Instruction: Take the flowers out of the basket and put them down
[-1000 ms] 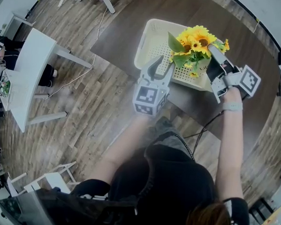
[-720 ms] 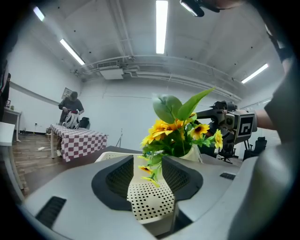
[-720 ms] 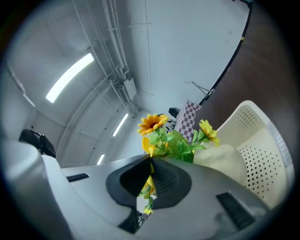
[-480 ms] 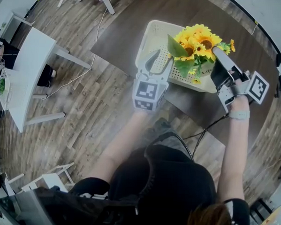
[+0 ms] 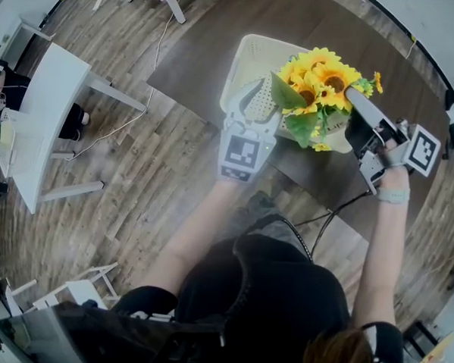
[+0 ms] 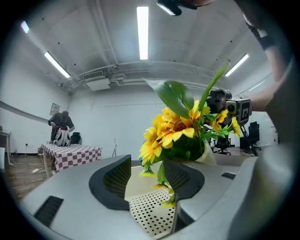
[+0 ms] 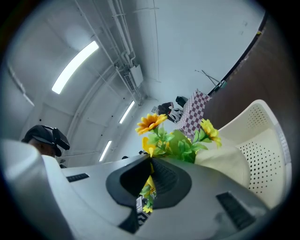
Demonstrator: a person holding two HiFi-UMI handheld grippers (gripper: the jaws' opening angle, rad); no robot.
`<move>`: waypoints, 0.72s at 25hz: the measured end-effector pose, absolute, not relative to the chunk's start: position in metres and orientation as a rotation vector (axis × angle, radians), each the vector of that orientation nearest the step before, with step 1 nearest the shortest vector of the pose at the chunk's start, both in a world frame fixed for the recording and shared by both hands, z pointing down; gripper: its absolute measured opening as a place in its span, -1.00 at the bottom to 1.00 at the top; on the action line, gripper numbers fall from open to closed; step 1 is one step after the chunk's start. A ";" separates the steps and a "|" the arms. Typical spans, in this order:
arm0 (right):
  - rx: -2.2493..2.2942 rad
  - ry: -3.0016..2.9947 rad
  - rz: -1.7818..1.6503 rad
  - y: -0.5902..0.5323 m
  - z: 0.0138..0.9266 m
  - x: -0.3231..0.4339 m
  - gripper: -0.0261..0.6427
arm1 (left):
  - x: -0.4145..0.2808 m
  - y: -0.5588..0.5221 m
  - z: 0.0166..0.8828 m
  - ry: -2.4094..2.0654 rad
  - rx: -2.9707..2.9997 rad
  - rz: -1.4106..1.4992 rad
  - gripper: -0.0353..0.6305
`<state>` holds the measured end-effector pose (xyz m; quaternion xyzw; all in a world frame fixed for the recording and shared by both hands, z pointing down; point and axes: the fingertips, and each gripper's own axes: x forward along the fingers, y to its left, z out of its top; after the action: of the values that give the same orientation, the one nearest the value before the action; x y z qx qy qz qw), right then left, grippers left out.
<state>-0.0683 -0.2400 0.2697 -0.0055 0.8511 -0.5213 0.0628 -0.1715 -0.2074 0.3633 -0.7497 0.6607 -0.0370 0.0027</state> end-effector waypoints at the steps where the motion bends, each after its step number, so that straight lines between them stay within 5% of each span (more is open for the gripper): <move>1: -0.009 2.577 -1.578 -0.239 0.270 -0.069 -0.92 | -0.170 -0.208 0.361 2.056 -2.355 -0.115 -0.26; 6: 0.039 2.636 -1.575 -0.234 0.270 -0.072 -0.92 | -0.158 -0.210 0.355 1.961 -2.362 -0.154 -0.29; 13: 0.055 2.678 -1.573 -0.231 0.274 -0.073 -0.92 | -0.152 -0.211 0.351 1.927 -2.352 -0.171 -0.75; 18: -0.015 2.685 -1.579 -0.235 0.286 -0.067 -0.92 | -0.154 -0.210 0.347 1.944 -2.343 -0.148 -0.86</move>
<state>-0.0668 -0.2354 0.2864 -0.0047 0.8619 -0.5069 0.0135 -0.1535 -0.2098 0.3474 -0.7678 0.6372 -0.0486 0.0466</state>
